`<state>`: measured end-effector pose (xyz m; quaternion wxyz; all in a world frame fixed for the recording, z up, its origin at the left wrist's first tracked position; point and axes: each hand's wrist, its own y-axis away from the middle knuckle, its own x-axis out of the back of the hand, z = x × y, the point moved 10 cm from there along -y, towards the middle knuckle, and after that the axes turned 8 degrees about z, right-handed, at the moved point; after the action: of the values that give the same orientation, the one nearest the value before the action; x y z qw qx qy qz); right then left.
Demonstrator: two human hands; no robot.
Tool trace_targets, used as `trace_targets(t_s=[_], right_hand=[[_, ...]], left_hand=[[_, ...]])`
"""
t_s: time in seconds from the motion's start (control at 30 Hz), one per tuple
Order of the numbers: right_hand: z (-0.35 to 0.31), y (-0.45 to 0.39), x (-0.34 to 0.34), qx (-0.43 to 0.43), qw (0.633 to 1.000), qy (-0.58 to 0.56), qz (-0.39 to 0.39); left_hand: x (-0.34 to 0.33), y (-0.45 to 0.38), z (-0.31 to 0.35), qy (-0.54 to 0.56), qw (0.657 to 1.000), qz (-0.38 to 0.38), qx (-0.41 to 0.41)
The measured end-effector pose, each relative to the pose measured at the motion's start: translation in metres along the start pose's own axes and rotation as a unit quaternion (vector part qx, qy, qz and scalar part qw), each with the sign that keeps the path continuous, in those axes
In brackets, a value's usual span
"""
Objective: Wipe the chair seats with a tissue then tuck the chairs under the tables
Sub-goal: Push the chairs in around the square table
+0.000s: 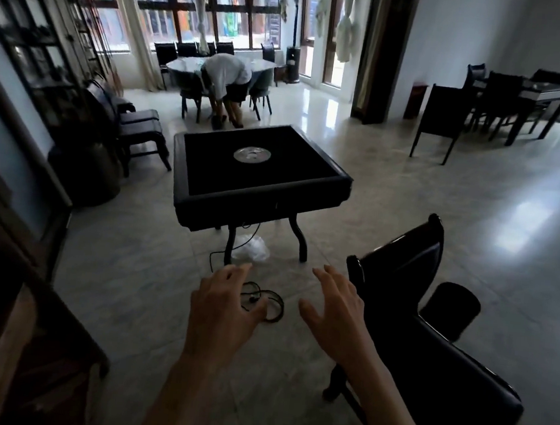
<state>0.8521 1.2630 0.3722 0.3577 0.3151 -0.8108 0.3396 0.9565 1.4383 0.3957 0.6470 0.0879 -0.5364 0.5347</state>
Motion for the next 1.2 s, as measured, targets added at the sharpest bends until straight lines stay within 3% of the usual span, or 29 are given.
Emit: trace_targets(t_s=[0.43,0.77,1.2], right_hand=[[0.025,-0.178,-0.077,0.002,1.0,0.002,-0.01],[0.023,-0.353,-0.141,-0.017,0.999,-0.01,0.026],[0.108,-0.509,-0.159,-0.096,0.993,-0.004,0.073]], left_hand=[[-0.09,-0.166,-0.038,0.004,1.0,-0.003,0.001],[-0.172,-0.351,-0.081,0.022,0.999,-0.017,-0.023],[-0.289,-0.516,-0.042,0.039,0.994,-0.05,-0.086]])
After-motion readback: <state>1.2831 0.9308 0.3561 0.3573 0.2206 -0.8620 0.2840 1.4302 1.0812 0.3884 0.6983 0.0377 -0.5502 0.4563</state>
